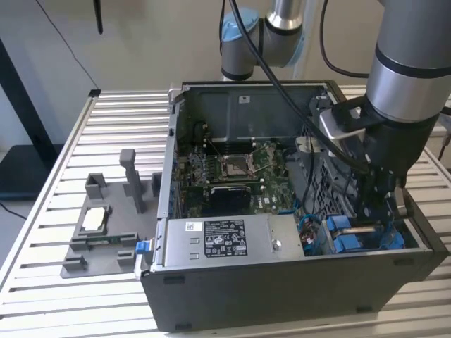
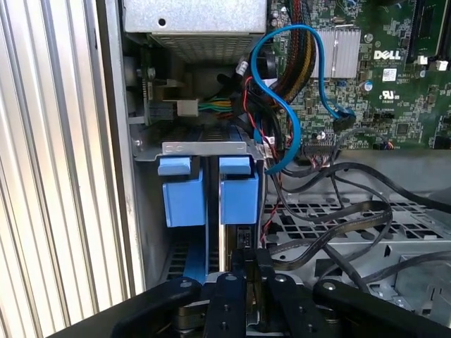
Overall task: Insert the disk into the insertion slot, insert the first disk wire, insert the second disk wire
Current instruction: 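Insert the second disk wire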
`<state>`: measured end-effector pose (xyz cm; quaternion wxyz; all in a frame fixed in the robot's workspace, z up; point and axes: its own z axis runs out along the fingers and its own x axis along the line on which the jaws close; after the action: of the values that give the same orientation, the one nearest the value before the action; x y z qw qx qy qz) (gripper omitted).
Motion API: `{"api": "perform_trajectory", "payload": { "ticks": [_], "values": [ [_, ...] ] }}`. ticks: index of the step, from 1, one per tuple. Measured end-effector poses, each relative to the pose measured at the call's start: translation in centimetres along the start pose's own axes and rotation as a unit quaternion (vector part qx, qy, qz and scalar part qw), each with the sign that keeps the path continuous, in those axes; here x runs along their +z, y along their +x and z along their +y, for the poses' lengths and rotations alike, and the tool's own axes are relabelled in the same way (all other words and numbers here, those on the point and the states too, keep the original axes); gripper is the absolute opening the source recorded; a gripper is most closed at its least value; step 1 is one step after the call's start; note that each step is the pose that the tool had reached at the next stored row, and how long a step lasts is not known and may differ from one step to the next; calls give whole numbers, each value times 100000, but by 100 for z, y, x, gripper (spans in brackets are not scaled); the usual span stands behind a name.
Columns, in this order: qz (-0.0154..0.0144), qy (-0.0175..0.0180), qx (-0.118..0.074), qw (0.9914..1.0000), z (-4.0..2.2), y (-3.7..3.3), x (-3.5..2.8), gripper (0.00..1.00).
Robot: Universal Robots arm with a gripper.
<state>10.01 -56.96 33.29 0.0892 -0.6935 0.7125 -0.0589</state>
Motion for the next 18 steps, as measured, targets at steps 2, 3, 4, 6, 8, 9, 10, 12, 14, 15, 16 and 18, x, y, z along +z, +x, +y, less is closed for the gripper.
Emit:
{"api": "perform_trajectory", "payload": {
  "ticks": [2, 3, 4, 6, 8, 9, 10, 12, 14, 15, 16, 18],
  "values": [
    [-1, 7, 3, 100000, 0, 0, 1, 23],
    [7, 6, 0, 100000, 0, 0, 0, 30],
    [18, 5, -3, 100000, -2, 0, -10, 30],
    [-6, 6, 5, 100000, -13, -3, -62, 30],
    [-25, 7, 9, 100000, -27, -6, -128, 30],
    [-23, 4, 9, 100000, -34, -7, -161, 30],
    [-45, 3, 13, 100000, -42, -9, -196, 30],
    [-36, 3, 14, 100000, -56, -12, -267, 30],
    [-42, 4, 6, 100000, -68, -14, -316, 30],
    [-46, 2, 12, 100000, -71, -15, -334, 30],
    [-44, 4, 18, 100000, -75, -16, -351, 30],
    [-35, 4, 31, 100000, -83, -18, -389, 30]
  ]
}}
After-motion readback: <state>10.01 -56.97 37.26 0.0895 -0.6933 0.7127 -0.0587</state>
